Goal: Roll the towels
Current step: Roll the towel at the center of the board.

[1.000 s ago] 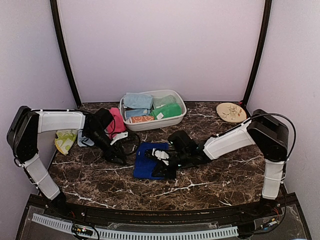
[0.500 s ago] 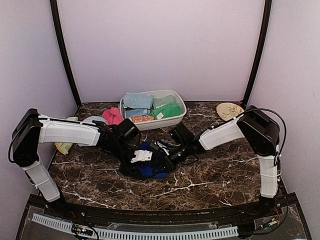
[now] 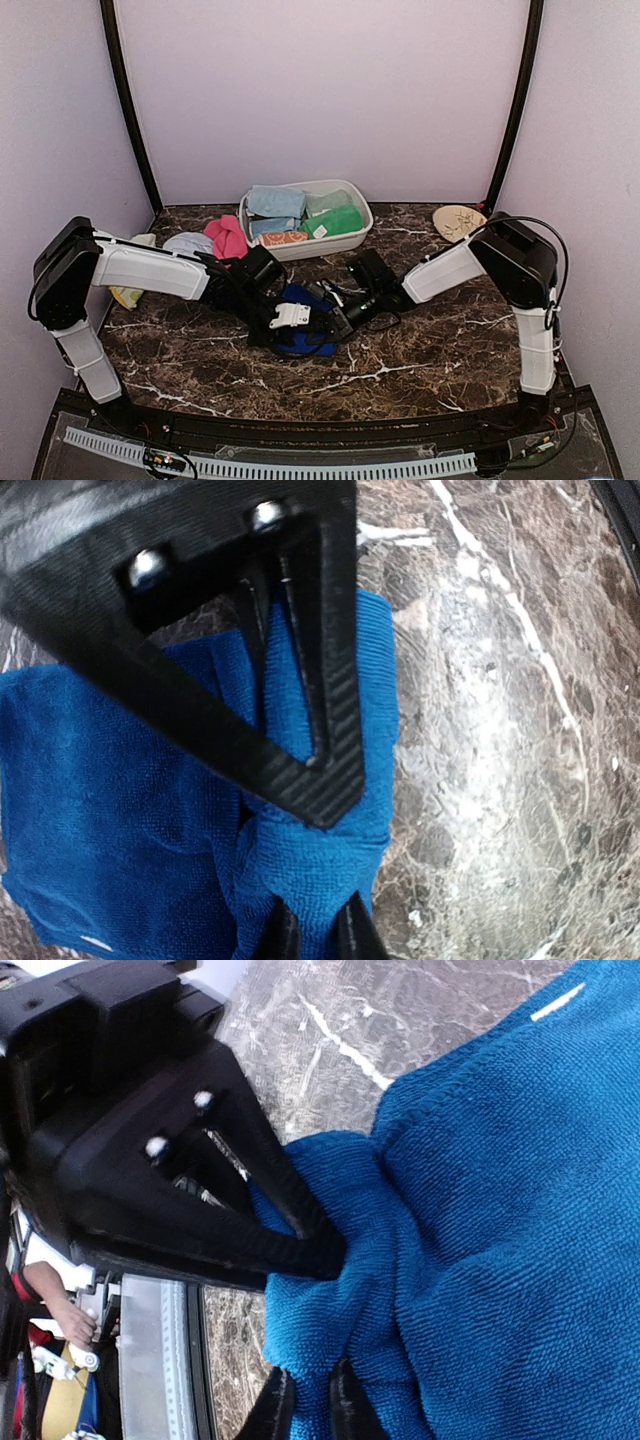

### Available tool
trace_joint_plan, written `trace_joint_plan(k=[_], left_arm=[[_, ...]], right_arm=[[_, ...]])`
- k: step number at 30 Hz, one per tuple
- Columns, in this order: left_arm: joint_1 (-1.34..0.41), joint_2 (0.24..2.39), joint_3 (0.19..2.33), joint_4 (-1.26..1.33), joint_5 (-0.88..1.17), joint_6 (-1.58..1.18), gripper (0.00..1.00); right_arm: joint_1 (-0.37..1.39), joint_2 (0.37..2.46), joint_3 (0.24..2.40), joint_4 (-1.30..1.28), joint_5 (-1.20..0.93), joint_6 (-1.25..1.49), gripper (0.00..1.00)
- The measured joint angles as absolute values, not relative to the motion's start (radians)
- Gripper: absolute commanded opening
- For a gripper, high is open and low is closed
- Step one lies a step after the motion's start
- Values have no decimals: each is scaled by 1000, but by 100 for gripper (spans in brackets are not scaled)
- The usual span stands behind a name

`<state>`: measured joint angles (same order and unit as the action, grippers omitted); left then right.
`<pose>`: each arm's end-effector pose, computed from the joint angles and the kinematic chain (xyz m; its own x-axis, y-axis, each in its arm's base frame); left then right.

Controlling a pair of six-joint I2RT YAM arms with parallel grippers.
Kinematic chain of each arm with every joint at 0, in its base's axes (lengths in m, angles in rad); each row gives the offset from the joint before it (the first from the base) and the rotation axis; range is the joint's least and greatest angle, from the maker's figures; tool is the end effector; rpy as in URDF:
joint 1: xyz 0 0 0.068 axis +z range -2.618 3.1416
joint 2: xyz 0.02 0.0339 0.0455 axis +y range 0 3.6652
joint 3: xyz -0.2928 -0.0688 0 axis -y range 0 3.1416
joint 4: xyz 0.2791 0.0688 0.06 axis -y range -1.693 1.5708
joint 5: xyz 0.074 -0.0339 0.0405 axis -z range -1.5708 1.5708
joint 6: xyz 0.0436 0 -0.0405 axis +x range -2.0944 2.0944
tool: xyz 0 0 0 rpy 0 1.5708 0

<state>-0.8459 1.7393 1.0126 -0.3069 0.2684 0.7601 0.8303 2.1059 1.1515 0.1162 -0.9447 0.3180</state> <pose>0.2413 -0.2898 0.1619 0.1464 0.8366 -0.5279 0.9808 -0.0534 0.1875 0.2749 0.3532 0.0983 -0.7260 -0.5227 -0.4469 -0.6013 0.1671 0.7813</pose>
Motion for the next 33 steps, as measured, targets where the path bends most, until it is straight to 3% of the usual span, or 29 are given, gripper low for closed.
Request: trace_joint_plan(k=[4, 5, 6, 7, 16, 21, 26, 29, 33], left_arm=[[-806, 1763, 1032, -321, 345, 743, 0], [-793, 1774, 1042, -332, 373, 738, 0], [-777, 1788, 1058, -349, 406, 731, 0], [-762, 1802, 1074, -366, 436, 725, 0], [-668, 1938, 1219, -546, 678, 696, 0], [-653, 1974, 1259, -661, 764, 724, 0], [-655, 1991, 1259, -780, 822, 749, 0], [-655, 2007, 1263, -805, 832, 747, 0], [-654, 2044, 1301, -830, 832, 722, 0]], right_arm=[[818, 2078, 1075, 249, -957, 407, 46], [815, 2061, 1049, 289, -952, 423, 60], [813, 2045, 1027, 313, -942, 444, 92], [810, 2024, 1003, 338, -927, 457, 99], [802, 1766, 828, 331, -611, 389, 100], [802, 1447, 689, 324, -236, 335, 100], [768, 1122, 481, 530, 157, 427, 100], [772, 1121, 461, 564, 208, 348, 100], [978, 1217, 474, 557, 242, 97, 97]])
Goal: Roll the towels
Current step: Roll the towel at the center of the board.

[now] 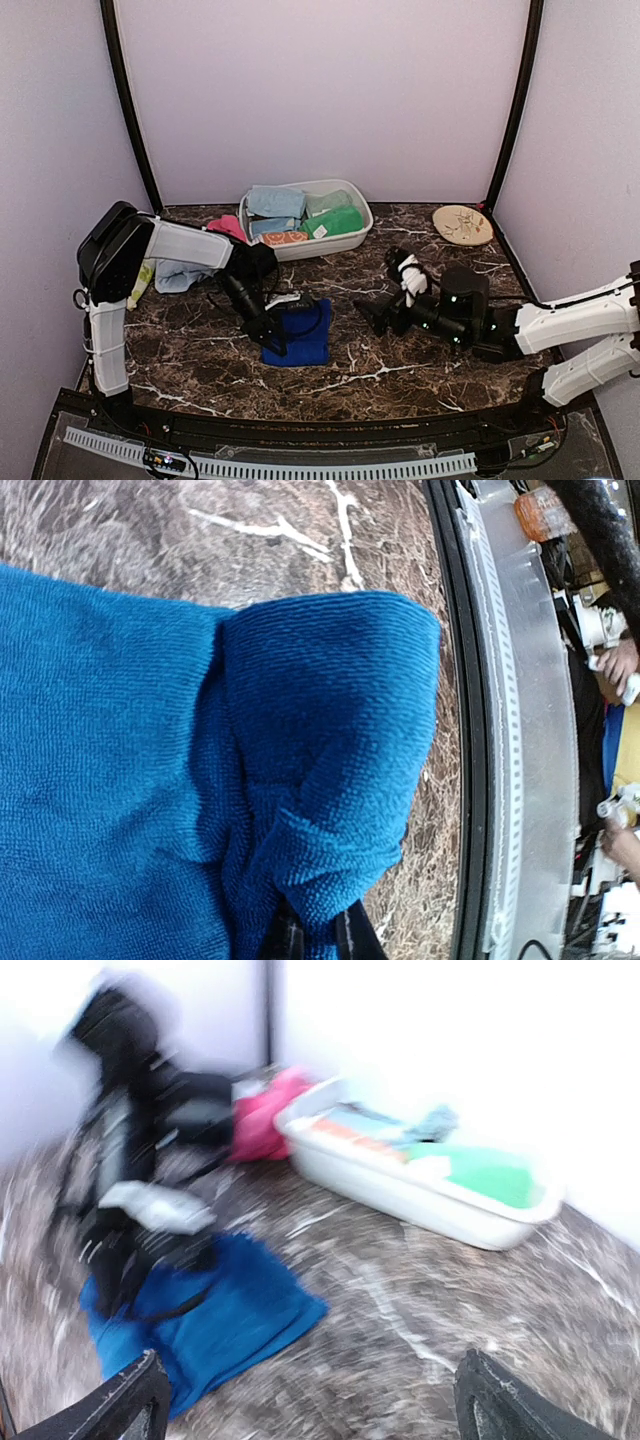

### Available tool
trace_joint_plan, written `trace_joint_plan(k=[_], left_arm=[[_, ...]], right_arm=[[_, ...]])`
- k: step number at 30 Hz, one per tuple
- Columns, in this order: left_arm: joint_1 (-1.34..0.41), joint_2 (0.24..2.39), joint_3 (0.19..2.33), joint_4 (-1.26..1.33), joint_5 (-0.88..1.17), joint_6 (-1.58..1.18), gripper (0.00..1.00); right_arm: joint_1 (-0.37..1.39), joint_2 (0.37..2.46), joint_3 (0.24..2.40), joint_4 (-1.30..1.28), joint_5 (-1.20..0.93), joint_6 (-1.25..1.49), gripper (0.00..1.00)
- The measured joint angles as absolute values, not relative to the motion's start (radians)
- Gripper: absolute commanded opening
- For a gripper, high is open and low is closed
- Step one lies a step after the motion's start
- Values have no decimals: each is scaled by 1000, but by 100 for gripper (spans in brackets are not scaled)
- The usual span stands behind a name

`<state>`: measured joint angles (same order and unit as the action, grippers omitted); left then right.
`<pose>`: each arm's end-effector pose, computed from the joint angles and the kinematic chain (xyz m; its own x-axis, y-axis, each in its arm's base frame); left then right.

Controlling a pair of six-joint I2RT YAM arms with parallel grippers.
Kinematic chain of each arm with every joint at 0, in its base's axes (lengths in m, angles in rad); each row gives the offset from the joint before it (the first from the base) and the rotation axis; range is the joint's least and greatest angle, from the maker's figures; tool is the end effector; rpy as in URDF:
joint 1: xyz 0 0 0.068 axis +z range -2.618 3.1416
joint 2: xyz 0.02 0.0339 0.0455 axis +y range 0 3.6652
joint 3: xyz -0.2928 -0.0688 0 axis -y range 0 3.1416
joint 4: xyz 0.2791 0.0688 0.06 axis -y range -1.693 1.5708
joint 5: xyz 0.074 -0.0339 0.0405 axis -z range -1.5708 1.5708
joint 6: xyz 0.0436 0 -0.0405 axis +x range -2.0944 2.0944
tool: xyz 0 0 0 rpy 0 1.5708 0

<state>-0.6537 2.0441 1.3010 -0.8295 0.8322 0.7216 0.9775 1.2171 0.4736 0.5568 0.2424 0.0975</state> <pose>0.2975 -0.2685 0.1261 -0.3262 0.8101 -0.4871 0.8310 0.0001 -0.5563 0.1646 0.2254 0.2218 -0.1688 -0.0813 -0.9823 -0.6597 0.7498 0.0513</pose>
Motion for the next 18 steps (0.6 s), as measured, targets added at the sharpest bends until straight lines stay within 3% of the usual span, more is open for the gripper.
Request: trace_joint_plan(k=[6, 14, 18], left_arm=[[-653, 2090, 1353, -878, 830, 672, 0], [-643, 2123, 1380, -915, 853, 642, 0], [-637, 2142, 1398, -938, 868, 641, 0]], right_arm=[[1240, 1378, 447, 603, 279, -285, 84], [1322, 1658, 588, 626, 237, -574, 66], [1325, 1774, 669, 652, 206, -659, 61]])
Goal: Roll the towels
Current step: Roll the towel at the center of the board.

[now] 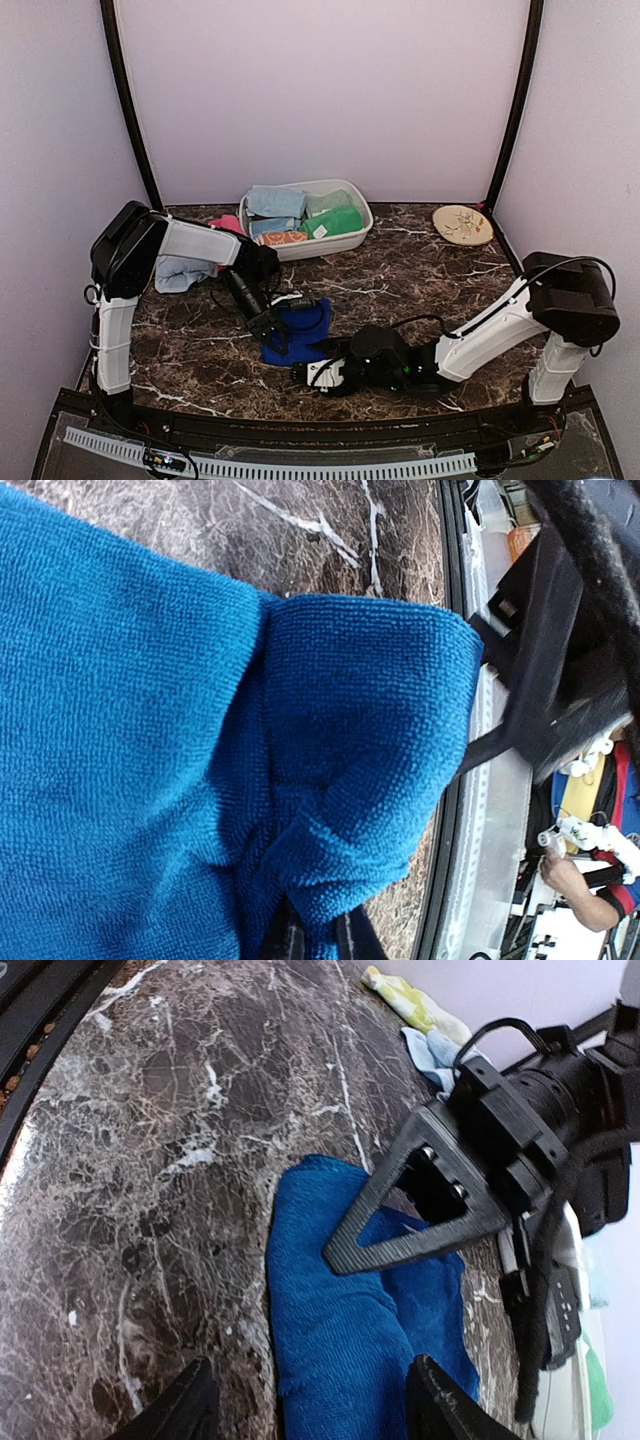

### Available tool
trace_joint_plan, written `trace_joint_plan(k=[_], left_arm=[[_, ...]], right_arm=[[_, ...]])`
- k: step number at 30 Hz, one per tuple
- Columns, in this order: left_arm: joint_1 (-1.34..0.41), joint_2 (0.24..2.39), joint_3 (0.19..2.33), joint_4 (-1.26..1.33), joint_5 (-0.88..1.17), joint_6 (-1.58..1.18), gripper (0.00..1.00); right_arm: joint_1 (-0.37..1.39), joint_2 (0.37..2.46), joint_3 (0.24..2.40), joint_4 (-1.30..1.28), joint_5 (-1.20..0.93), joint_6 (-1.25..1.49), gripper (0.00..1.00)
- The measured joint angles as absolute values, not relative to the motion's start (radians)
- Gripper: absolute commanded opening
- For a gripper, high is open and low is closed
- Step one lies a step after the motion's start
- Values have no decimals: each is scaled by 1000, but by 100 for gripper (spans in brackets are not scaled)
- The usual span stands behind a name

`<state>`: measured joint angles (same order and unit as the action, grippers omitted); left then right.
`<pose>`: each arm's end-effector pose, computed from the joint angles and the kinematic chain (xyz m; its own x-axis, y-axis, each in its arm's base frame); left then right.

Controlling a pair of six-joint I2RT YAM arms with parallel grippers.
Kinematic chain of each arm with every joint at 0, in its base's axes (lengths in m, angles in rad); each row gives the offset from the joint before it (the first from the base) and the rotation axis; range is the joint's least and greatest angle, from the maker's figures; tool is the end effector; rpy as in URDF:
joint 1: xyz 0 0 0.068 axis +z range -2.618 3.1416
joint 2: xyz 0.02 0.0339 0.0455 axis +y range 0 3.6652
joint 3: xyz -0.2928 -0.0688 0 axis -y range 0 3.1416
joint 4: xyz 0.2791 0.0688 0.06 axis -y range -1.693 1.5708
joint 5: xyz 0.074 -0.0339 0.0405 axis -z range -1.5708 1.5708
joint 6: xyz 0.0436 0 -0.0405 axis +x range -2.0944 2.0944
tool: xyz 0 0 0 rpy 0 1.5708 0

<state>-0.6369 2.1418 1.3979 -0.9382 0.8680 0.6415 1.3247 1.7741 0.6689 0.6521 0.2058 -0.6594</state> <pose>0.3122 -0.2723 0.1135 -0.4509 0.8146 -0.3648 0.7315 0.1030 -0.6740 0.0971 0.3498 0.1267 0.4699 -0.5908 -0.6558 -0.7803 0.0692 -0.6215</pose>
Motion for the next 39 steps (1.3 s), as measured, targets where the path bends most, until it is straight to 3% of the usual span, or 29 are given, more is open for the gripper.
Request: trace_joint_plan(k=[8, 13, 17, 23, 29, 39], left_arm=[[-625, 2160, 1406, -958, 897, 651, 4], [-619, 2166, 1406, -965, 917, 673, 25], [-597, 2155, 1383, -953, 950, 683, 42], [-511, 2010, 1221, -842, 957, 676, 44], [-428, 1799, 1120, -770, 885, 675, 44], [-410, 1560, 1011, -647, 765, 694, 44]], right_arm=[[1301, 1898, 747, 668, 153, -725, 54], [1266, 1941, 789, 677, 142, -722, 47], [1246, 1953, 834, 626, 123, -698, 34], [1184, 1953, 955, 430, 7, -566, 7], [1118, 1950, 1011, 303, -152, -445, 0], [996, 2026, 1221, 20, -448, -247, 0]])
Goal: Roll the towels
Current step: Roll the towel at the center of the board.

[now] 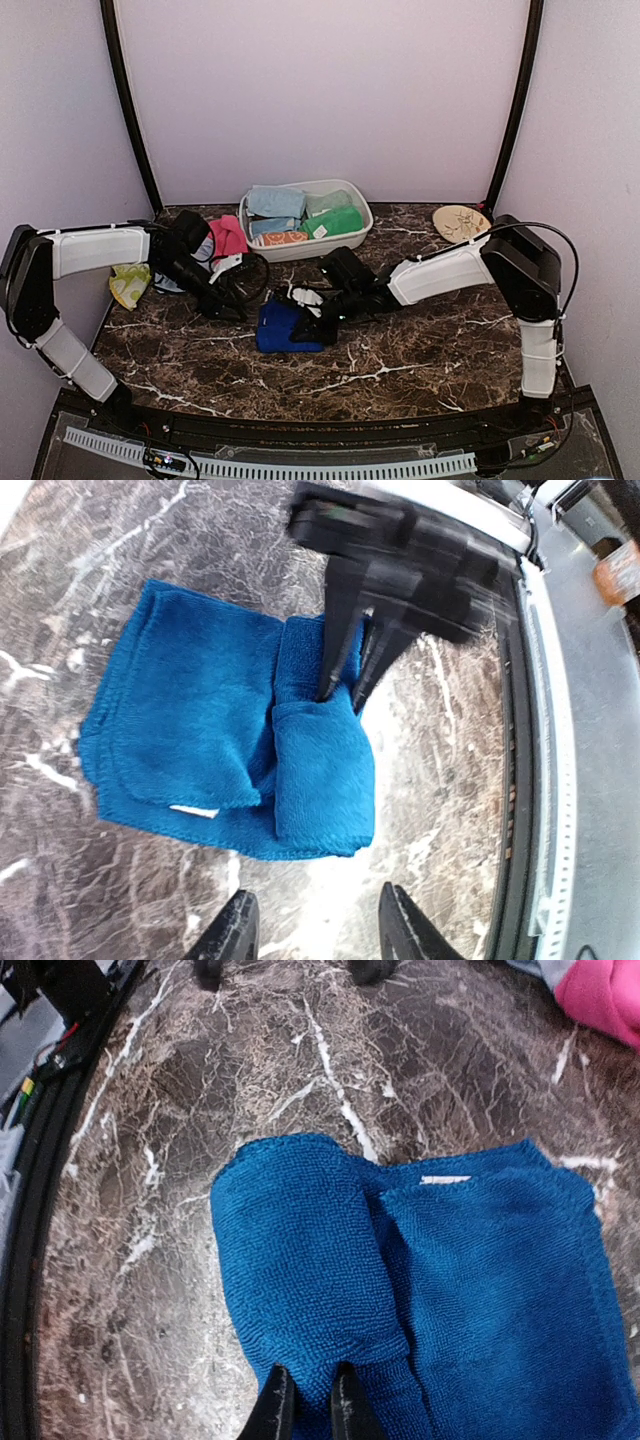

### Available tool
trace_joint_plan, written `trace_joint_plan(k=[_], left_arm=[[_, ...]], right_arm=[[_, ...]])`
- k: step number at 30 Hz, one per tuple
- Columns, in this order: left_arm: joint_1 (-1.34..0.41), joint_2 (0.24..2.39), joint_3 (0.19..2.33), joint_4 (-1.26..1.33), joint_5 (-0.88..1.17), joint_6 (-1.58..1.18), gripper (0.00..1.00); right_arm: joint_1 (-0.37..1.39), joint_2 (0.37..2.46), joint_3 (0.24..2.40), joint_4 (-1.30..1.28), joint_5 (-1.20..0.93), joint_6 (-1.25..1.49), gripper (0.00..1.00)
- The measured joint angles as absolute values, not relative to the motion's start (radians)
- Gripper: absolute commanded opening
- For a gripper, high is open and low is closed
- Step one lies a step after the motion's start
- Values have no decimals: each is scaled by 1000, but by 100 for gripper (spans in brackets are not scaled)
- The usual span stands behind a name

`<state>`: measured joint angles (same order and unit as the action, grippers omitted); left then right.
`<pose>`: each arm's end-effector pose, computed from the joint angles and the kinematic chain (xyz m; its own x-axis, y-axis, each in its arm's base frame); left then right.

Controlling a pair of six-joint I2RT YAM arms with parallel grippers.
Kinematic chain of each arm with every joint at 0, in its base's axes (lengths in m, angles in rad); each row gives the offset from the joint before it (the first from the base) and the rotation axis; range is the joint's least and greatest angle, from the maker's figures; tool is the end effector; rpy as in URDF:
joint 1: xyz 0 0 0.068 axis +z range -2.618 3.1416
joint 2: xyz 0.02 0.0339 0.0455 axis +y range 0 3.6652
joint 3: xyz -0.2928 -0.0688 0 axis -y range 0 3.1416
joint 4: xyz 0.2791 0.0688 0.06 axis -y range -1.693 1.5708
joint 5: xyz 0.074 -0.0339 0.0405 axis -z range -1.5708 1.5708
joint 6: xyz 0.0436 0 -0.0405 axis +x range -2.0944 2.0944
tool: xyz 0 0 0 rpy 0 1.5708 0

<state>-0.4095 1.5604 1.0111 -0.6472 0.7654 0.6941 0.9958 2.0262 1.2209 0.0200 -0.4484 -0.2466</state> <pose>0.2860 -0.1571 0.2136 -0.3240 0.6435 -0.6935 0.9455 0.1939 -0.2618 0.2373 0.4010 0.1367 -0.1476 -0.6322 -0.7606 -0.9889 0.0809 0.1246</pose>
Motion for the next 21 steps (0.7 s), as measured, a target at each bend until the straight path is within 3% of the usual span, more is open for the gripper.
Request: trace_joint_plan(k=[5, 8, 9, 15, 21], left_arm=[[-445, 1478, 949, -605, 688, 733, 47], [-546, 1459, 923, -568, 616, 748, 66], [-595, 1463, 923, -554, 585, 751, 68], [-733, 1559, 965, -485, 450, 767, 66], [-772, 1624, 981, -405, 342, 780, 53]], right_arm=[[927, 2110, 1337, -89, -641, -122, 0], [900, 2133, 1352, -94, -724, -41, 0], [891, 2140, 1352, -91, -753, -8, 0], [861, 2165, 1352, -59, -849, 187, 0], [855, 2182, 1352, -38, -890, 311, 0]])
